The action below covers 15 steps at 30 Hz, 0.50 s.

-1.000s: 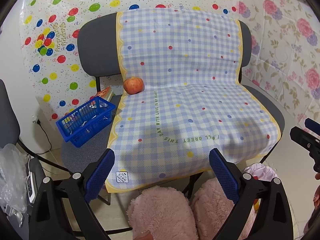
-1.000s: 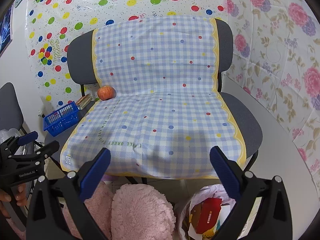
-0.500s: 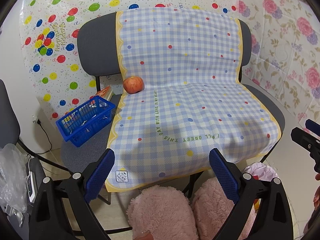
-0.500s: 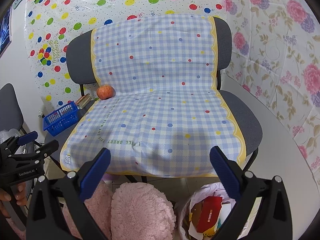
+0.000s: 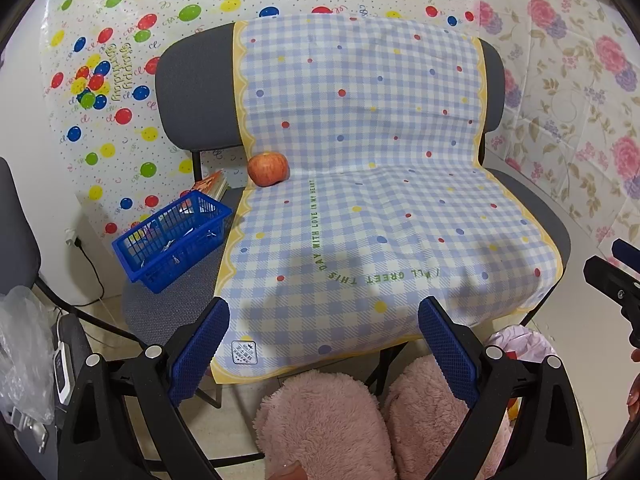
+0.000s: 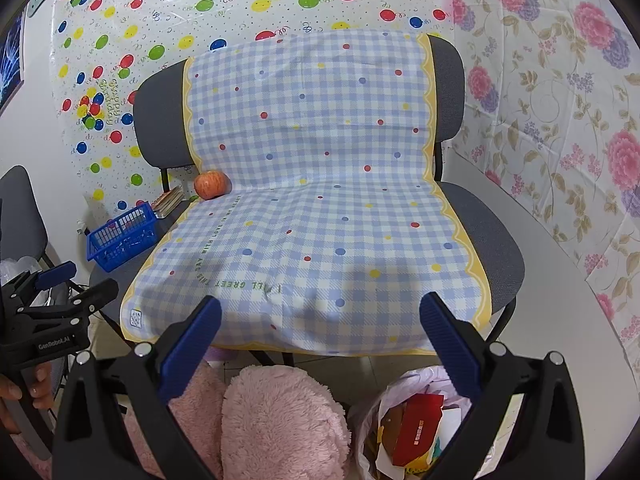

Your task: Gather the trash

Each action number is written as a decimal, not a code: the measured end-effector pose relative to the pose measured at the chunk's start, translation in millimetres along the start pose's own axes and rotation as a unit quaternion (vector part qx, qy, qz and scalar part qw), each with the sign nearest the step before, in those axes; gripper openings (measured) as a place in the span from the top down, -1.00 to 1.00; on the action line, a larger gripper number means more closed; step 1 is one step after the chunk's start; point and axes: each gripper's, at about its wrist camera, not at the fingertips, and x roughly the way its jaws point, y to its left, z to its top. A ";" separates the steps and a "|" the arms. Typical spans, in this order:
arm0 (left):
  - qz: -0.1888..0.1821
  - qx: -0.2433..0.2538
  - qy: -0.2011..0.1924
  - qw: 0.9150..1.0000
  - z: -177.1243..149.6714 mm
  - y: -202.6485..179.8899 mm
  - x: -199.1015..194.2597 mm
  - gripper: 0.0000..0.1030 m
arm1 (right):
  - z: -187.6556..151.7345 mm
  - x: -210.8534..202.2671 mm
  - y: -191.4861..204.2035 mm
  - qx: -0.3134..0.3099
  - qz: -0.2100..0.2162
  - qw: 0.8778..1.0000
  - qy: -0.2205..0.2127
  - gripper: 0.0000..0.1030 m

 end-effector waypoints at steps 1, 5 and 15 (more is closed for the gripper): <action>0.000 0.000 0.000 1.000 0.0 0.1 -0.2 -0.83 | -0.1 -0.1 0.3 0.000 0.001 1.000 0.000 -0.89; 0.001 -0.001 0.000 1.000 0.0 0.1 0.0 -0.83 | -0.7 0.1 0.1 0.000 0.001 1.000 0.000 -0.89; 0.001 0.001 0.001 1.000 0.1 0.5 0.5 -0.83 | -1.8 0.5 -0.2 0.000 0.002 1.000 0.002 -0.89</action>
